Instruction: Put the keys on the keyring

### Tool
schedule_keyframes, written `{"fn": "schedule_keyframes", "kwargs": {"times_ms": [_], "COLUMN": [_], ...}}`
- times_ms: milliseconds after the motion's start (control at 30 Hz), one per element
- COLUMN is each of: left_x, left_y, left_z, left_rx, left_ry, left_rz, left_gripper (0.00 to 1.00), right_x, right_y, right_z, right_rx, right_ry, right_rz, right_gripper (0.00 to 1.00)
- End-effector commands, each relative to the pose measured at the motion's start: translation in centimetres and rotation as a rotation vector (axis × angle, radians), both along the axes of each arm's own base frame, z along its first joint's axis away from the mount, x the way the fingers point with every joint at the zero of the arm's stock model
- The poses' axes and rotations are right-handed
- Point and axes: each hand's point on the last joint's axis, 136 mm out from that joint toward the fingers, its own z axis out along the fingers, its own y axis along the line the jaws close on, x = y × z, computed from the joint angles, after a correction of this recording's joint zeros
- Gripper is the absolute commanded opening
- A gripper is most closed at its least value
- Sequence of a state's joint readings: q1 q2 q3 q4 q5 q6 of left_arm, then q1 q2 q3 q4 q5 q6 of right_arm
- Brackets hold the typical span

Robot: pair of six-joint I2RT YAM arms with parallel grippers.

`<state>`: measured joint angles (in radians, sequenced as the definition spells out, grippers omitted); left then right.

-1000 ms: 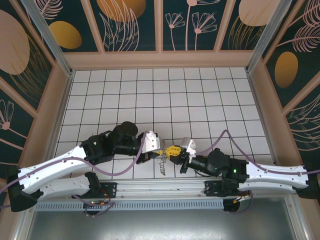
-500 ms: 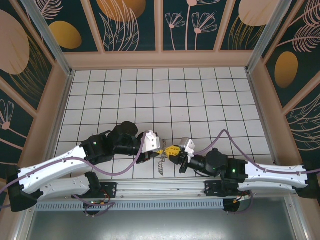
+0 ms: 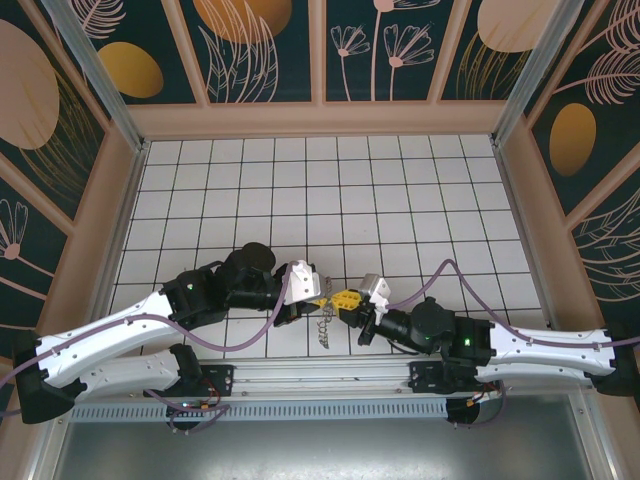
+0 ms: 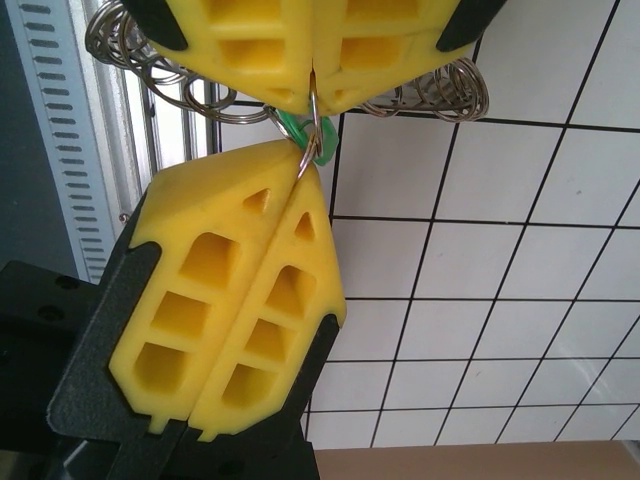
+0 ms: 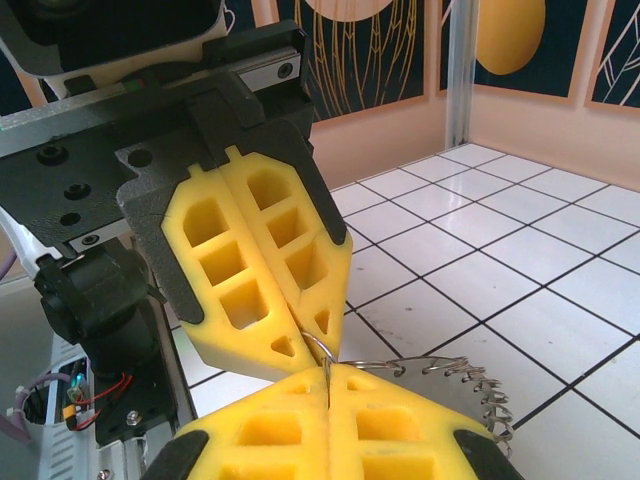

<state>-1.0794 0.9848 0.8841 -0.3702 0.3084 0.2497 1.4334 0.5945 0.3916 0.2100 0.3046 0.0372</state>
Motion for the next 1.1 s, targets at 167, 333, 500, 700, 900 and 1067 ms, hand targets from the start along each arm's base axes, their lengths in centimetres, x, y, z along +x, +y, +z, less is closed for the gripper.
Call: {"fn": "schedule_keyframes", "kwargs": {"times_ms": [167,333,500,700,900,1067], "left_x": [-0.4,-0.4,-0.4,-0.4,-0.5,-0.6], "left_y": [-0.2,-0.2,-0.2,-0.2,-0.2,-0.2], "left_z": [1.4,1.4,1.4,1.5,1.6,1.6], "left_rx": [-0.055,-0.056,-0.054,-0.056,-0.059,-0.059], "left_ry": [-0.012,-0.013,-0.011,-0.012,-0.014,-0.014], "left_rz": [-0.019,-0.019,-0.019,-0.021,-0.025,-0.026], "left_gripper": [0.00,0.00,0.00,0.00,0.00,0.00], "right_x": [1.4,1.9,2.1,2.4,2.8,3.2], "right_y": [-0.9,-1.4,-1.7,-1.8,-2.0,-2.1], "right_z": [1.2,1.0,0.8,0.4,0.0,0.0], "right_rx": [0.033,0.030,0.027,0.017,0.005,0.002], "right_ry": [0.024,0.036,0.047,0.060,0.078,0.088], "right_rz": [-0.090,-0.122,-0.138,-0.149,-0.166,-0.178], "right_gripper": [0.00,0.00,0.00,0.00,0.00,0.00]}}
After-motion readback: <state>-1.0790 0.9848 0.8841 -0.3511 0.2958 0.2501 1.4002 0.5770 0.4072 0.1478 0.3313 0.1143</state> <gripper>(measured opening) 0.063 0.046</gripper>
